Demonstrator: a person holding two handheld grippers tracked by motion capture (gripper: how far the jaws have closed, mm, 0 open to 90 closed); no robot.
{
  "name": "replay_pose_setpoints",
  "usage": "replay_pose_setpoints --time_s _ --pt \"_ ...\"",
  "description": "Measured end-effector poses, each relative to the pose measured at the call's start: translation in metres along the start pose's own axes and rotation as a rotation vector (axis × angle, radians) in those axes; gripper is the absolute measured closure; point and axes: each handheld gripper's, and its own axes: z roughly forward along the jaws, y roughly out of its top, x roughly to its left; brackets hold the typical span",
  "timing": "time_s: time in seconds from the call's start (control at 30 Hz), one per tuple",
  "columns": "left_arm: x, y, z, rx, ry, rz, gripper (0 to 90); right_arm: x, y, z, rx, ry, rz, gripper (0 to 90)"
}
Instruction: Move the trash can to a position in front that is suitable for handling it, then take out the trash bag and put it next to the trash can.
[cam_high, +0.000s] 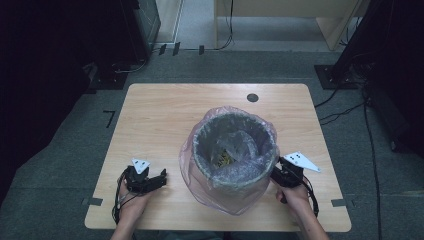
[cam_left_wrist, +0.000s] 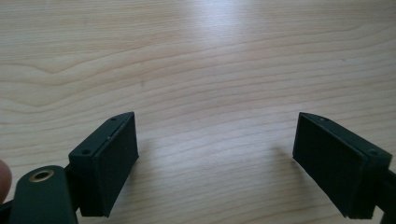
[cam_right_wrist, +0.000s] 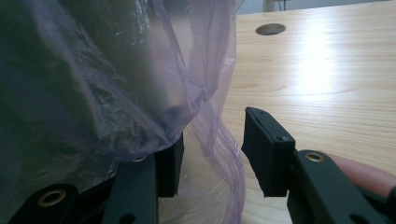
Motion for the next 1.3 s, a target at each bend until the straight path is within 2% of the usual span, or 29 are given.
replay_pose_setpoints --time_s 0.3,0.67,0.73,0.87,0.97,1.1,1.27,1.3 --pt "-0.012 0.001 0.002 0.009 -0.035 0.031 13.6 0.019 -0.004 0.002 0.011 0.047 -0.024 58.2" --pt "-0.019 0.001 0.002 0.003 -0.058 0.027 13.6 0.038 -0.010 0.004 0.021 0.115 -0.062 57.5" --pt "-0.018 0.001 0.001 0.002 -0.059 0.027 13.6 0.040 -0.010 0.003 0.017 0.138 -0.071 54.0" --pt "-0.013 0.001 -0.001 -0.008 -0.065 0.010 13.6 0.037 -0.007 -0.006 0.018 0.165 -0.059 38.0" --pt "-0.009 0.001 -0.004 -0.015 -0.071 -0.001 13.6 0.024 -0.004 -0.019 0.001 0.144 -0.034 34.8" --pt "-0.011 0.004 -0.005 -0.030 -0.090 -0.019 13.6 0.002 -0.003 -0.032 -0.023 0.068 0.013 33.9" --pt "-0.016 0.008 -0.009 -0.047 -0.122 -0.036 13.6 -0.021 -0.009 -0.029 0.021 -0.062 0.013 32.9" --pt "-0.017 0.009 -0.010 -0.054 -0.125 -0.035 13.6 -0.025 -0.010 -0.028 0.031 -0.071 0.026 32.7"
